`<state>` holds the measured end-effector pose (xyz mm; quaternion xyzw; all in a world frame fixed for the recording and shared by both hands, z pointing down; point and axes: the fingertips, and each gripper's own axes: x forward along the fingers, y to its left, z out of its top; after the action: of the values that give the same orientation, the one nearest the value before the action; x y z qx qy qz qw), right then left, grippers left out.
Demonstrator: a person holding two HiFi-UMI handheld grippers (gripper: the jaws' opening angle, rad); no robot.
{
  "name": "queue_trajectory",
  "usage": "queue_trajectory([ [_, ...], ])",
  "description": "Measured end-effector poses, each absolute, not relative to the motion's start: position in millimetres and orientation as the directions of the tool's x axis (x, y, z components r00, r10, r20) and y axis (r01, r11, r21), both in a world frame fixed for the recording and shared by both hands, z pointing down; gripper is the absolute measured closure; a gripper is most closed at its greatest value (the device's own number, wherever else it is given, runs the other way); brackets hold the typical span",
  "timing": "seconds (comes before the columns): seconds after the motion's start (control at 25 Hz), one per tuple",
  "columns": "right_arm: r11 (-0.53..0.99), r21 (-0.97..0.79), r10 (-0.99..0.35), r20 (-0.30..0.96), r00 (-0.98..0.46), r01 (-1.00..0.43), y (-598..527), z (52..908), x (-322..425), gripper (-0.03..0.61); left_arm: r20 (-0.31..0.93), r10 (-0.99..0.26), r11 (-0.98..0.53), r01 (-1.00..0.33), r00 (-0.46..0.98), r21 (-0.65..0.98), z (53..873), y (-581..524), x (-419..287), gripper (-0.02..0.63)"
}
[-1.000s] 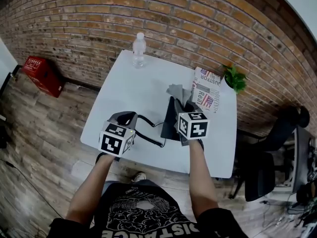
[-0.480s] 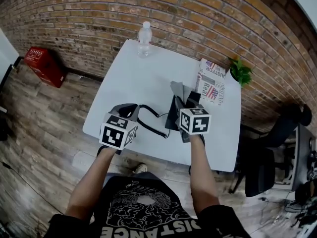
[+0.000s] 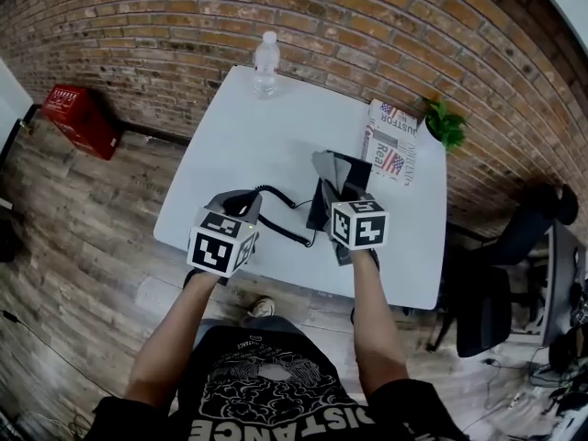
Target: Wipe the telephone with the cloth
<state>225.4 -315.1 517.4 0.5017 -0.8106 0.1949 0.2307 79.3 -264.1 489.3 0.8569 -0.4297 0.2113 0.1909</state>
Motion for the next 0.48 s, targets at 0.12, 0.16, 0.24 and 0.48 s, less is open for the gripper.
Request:
queue_trajectory([
  [0.12,0.422,-0.088,-0.718,0.576,-0.392,-0.902,-309,521,224,0.566,0.524,-0.655,-0.556,-0.817,0.544,0.154,490,-260,78,0.607],
  [0.16,0.422,-0.091,-0.716,0.577,-0.393,-0.902,-307,522,223,0.566,0.526,-0.654,-0.554,-0.818,0.543,0.154,490,-259,77,0.607],
  [0.24,0.421,-0.095,-0.712,0.582,-0.393,-0.902,-302,525,222,0.566,0.530,-0.653,-0.553,-0.818,0.541,0.154,492,-257,75,0.607],
  [0.48,0.417,-0.104,-0.694,0.606,-0.390,-0.903,-285,537,218,0.566,0.537,-0.641,-0.561,-0.812,0.549,0.161,494,-246,70,0.607],
])
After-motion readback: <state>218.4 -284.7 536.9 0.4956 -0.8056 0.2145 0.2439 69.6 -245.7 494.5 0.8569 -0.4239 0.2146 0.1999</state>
